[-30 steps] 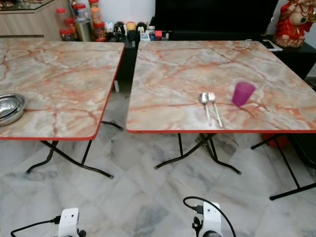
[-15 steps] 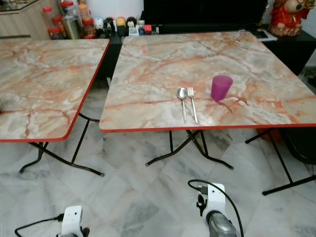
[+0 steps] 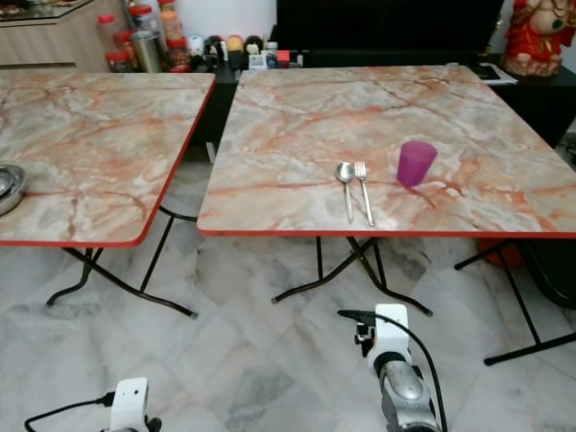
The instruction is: Setting the table
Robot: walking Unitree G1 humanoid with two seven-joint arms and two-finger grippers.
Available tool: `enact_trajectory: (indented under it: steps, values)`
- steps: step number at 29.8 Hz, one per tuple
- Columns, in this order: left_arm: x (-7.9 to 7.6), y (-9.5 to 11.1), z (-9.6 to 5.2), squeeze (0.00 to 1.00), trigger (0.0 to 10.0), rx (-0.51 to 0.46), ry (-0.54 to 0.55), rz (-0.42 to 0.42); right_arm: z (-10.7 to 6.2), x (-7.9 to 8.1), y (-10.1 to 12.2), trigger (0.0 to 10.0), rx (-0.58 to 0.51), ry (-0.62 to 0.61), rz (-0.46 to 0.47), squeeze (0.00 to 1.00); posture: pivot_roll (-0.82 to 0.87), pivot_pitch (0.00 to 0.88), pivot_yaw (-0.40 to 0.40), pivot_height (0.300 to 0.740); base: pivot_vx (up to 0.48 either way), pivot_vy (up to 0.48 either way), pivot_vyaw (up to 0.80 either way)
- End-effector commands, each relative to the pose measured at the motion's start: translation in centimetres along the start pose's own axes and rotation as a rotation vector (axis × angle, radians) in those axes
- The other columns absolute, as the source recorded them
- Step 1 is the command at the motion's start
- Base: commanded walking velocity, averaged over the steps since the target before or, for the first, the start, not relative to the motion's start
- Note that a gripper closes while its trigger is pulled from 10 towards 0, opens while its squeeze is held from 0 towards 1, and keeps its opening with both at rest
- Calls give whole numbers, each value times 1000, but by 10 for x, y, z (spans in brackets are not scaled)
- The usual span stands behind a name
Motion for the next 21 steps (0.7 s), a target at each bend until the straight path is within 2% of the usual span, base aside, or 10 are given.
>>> enact_trajectory:
  steps: [1, 2, 6, 9, 10, 14, 17, 19, 21]
  values:
    - [4, -5, -1, 0, 10000, 9, 4, 28, 2, 9, 32, 10000, -142, 38, -29, 0, -131, 14, 33, 740, 0, 0, 0]
    - [4, -5, -1, 0, 10000, 9, 4, 28, 2, 9, 32, 10000, -142, 38, -29, 0, -131, 14, 33, 740, 0, 0, 0]
    - [6, -4, -1, 0, 10000, 1, 4, 31, 0, 26, 90, 10000, -342, 82, -54, 0, -140, 0, 36, 740, 0, 0, 0]
    - [5, -4, -1, 0, 10000, -2, 0, 31, 1, 31, 116, 10000, -415, 83, -51, 0, -139, 0, 37, 740, 0, 0, 0]
    - [5, -5, -1, 0, 10000, 4, -1, 33, 1, 33, 132, 10000, -457, 66, -51, 0, -138, 0, 37, 740, 0, 0, 0]
    - [3, -6, -1, 0, 10000, 8, -15, 27, 3, 39, 170, 10000, -549, 47, -25, 0, -136, 0, 37, 740, 0, 0, 0]
    - [2, -6, -1, 0, 10000, 8, -19, 28, 2, 42, 181, 10000, -570, 46, -15, 0, -136, 0, 37, 740, 0, 0, 0]
    - [2, -10, -1, 0, 10000, 24, -22, 42, 3, 50, 206, 10000, -622, 58, 6, 0, -127, 0, 34, 740, 319, 0, 0]
    - [3, -13, -2, 0, 10000, 35, -20, 56, 4, 58, 221, 10000, -652, 71, 11, 0, -132, 0, 35, 740, 321, 0, 0]
Point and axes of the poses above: a point about 5 cm out from each wrist's last joint towards the gripper, its own z axis pointing out of the wrist towards the gripper, its own y axis along the axis of the wrist's last joint, x = y × z, the point moved 6 cm from there along z, pointing out of the wrist towards the gripper, and after that the axes turned 7 degrees about z, right-handed, at the moved point
